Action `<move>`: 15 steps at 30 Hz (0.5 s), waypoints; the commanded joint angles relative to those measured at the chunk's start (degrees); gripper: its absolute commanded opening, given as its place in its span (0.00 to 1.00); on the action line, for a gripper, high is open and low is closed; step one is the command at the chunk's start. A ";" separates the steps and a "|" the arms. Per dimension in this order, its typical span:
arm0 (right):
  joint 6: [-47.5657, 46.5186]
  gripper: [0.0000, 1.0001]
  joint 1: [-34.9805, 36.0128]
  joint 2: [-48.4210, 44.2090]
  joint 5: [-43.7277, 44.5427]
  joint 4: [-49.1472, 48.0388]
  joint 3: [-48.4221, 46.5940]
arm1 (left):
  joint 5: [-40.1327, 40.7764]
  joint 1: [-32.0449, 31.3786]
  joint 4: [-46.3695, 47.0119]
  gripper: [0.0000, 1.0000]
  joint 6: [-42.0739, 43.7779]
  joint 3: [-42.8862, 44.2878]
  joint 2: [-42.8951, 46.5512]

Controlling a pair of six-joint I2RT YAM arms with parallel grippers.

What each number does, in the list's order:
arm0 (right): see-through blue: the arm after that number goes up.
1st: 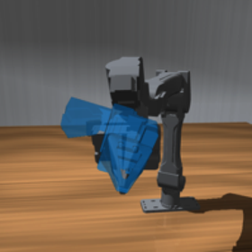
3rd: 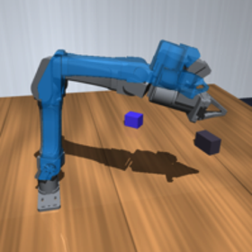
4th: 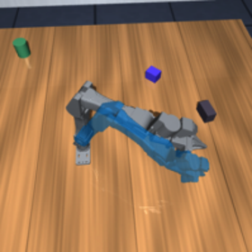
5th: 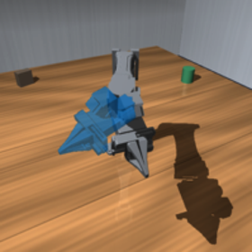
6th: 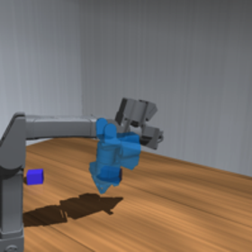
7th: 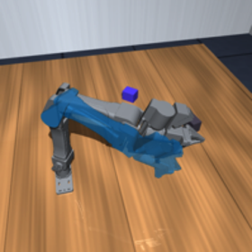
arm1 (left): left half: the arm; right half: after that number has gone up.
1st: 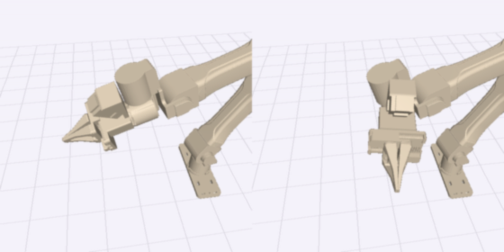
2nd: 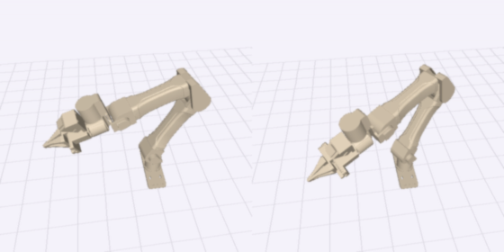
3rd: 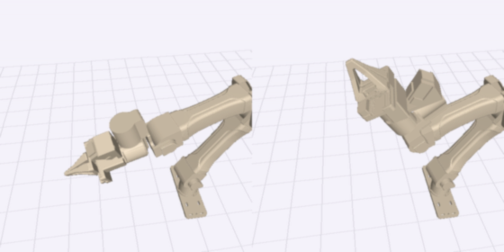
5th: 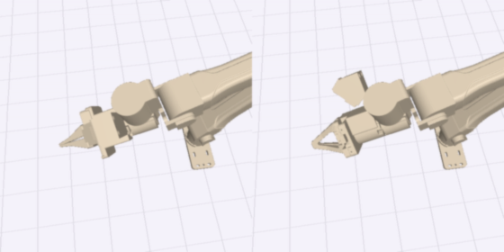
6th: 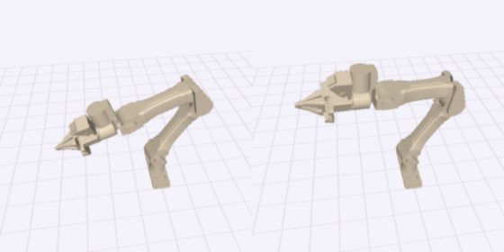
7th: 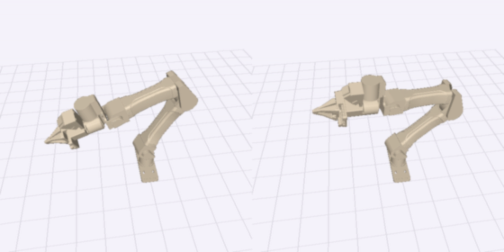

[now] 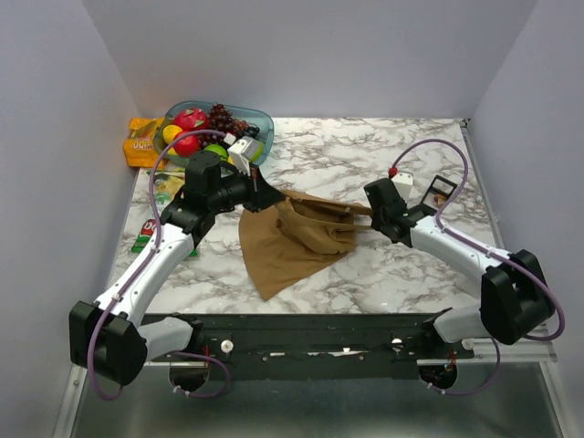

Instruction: Pin the brooch onto the clothing

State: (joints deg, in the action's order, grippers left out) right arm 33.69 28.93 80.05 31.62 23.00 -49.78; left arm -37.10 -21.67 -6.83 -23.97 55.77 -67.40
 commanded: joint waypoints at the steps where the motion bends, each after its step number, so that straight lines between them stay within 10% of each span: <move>1: 0.33 0.40 -0.01 -3.05 -1.20 0.55 0.56 | 0.72 1.19 -2.57 0.00 3.66 0.22 -0.53; 7: -3.45 0.70 0.08 -15.07 -14.11 -1.56 7.06 | 0.01 1.19 -2.49 0.00 5.25 -0.48 -3.44; 15: -1.88 0.81 -0.01 -19.23 -21.06 -2.52 12.77 | -0.52 1.19 -2.31 0.00 5.16 -2.42 -6.25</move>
State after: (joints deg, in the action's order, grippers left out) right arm 31.46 28.93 60.42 15.44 21.82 -39.57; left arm -37.10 -20.73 -9.19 -19.81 54.08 -72.44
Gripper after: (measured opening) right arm 0.797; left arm 0.012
